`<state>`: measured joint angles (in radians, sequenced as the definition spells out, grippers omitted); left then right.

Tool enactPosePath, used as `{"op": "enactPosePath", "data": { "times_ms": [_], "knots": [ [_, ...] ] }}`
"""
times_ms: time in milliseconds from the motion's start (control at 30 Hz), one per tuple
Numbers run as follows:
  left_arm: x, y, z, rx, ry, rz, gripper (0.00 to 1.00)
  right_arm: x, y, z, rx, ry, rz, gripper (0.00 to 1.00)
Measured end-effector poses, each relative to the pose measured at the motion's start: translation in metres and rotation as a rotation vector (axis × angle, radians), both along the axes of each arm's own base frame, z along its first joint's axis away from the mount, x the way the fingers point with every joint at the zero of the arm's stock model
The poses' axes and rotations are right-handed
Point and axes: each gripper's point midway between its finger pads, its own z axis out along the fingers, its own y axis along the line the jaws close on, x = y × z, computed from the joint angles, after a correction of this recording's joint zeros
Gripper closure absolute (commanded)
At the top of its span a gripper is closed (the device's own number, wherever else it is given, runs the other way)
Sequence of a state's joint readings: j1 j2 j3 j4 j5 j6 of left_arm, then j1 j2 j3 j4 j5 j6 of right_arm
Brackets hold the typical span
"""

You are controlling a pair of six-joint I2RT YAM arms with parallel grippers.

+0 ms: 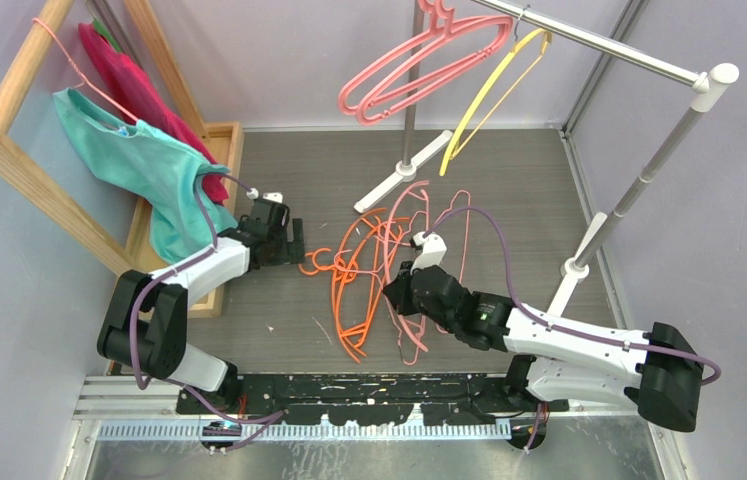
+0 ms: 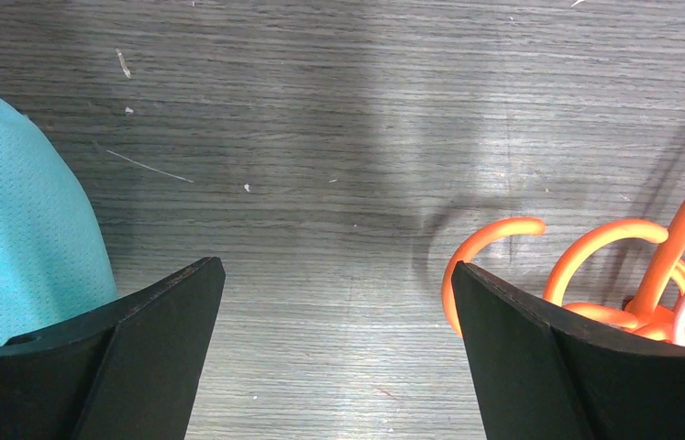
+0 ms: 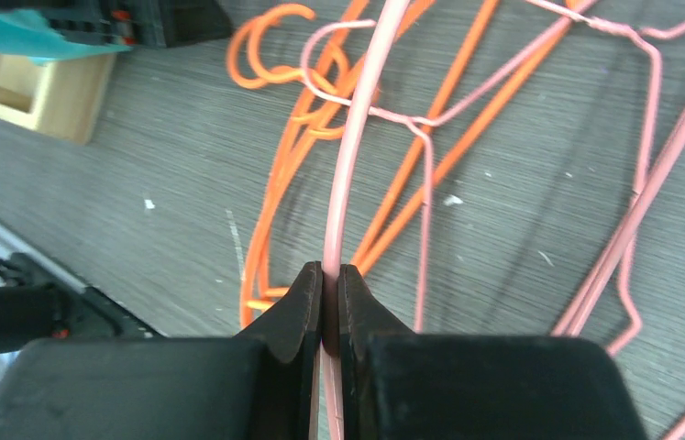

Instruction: Organize the hangers

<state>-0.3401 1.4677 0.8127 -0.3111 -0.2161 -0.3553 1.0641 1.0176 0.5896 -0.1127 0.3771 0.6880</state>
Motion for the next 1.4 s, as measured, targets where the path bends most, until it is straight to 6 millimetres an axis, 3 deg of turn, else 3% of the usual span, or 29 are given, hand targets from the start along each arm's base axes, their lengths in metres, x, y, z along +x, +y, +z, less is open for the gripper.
{"op": "enactPosePath", "data": {
  "times_ms": [367,533,733,1067,1400],
  "knots": [
    [0.0,-0.001,0.006,-0.008,-0.015,-0.002,0.02,-0.027,0.052,0.083,0.133,-0.113,0.125,0.99],
    [0.0,-0.001,0.007,-0.009,-0.014,-0.002,0.02,-0.019,0.061,0.135,0.229,-0.205,0.093,0.99],
    [-0.001,-0.001,0.007,-0.009,-0.014,-0.003,0.02,-0.01,0.072,0.183,0.32,-0.286,0.06,0.99],
    [-0.003,0.0,0.004,-0.007,-0.008,-0.003,0.02,0.005,0.07,0.219,0.37,-0.375,-0.021,0.99],
    [-0.004,0.0,0.003,-0.009,-0.005,-0.005,0.02,0.014,0.063,0.228,0.39,-0.406,-0.087,0.99]
  ]
}}
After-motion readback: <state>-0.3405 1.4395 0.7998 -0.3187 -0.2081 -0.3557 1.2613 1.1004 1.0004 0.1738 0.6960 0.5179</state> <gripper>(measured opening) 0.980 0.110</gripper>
